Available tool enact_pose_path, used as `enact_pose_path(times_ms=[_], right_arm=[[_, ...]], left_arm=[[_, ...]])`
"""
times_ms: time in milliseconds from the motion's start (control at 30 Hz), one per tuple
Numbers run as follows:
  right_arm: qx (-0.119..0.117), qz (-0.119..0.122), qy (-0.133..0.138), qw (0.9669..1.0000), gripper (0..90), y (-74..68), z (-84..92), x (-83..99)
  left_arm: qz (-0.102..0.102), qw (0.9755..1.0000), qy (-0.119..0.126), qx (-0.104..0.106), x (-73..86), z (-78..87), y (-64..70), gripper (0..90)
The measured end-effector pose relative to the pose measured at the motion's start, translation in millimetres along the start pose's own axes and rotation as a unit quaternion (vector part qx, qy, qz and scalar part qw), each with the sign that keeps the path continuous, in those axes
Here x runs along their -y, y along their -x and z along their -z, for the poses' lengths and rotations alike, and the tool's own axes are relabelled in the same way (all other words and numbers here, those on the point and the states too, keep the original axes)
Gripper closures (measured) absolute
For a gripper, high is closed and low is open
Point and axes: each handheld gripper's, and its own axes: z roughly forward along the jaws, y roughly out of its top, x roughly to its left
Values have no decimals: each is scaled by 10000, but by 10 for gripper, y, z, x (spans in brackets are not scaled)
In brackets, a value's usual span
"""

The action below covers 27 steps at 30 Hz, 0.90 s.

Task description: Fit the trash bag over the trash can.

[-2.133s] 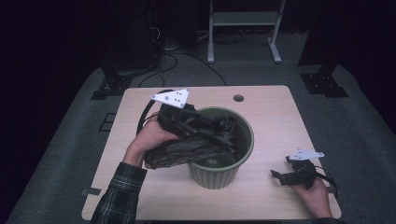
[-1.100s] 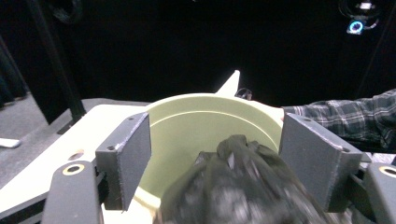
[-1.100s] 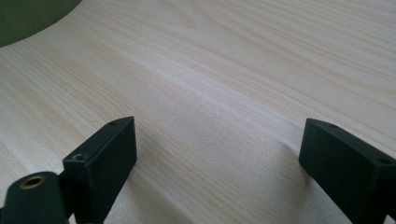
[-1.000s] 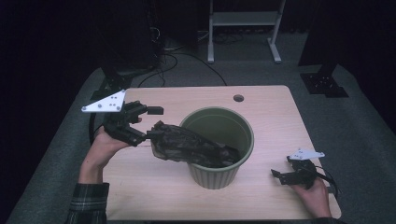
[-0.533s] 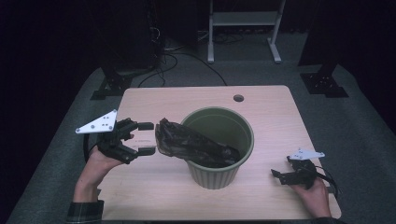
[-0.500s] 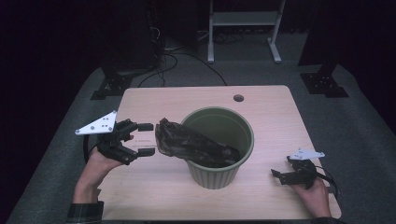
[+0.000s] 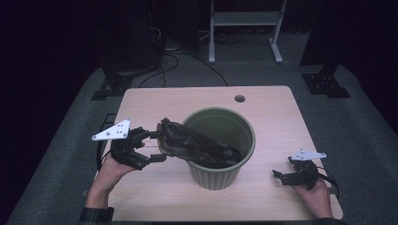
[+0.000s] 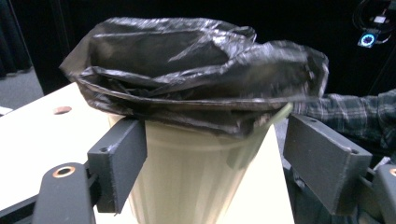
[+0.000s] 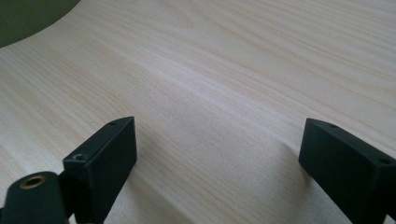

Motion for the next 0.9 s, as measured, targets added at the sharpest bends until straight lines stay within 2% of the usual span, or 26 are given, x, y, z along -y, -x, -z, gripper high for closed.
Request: enact_pose_path(times_ms=[100,267,467,667,867,900], right_arm=[[2,1,-2,10000,99,0,0,0],[4,1,1,10000,99,2,1,0],[5,0,0,10000,99,4,1,0],[5,6,-1,10000,101,6,3,1],[41,13,25,10000,132,4,18,2],[71,34,37,10000,144,4,26,1]], left_arm=[[-57,10000,4,13,-54,-46,-11,216],[-161,9996,186,100,-175,-112,-29,249],[-269,9993,198,172,-286,-230,-72,306],[-336,9988,149,324,-360,-348,-102,470],[-438,9982,-11,419,-433,-456,-123,768],[-482,9978,-69,444,-448,-480,-128,768]])
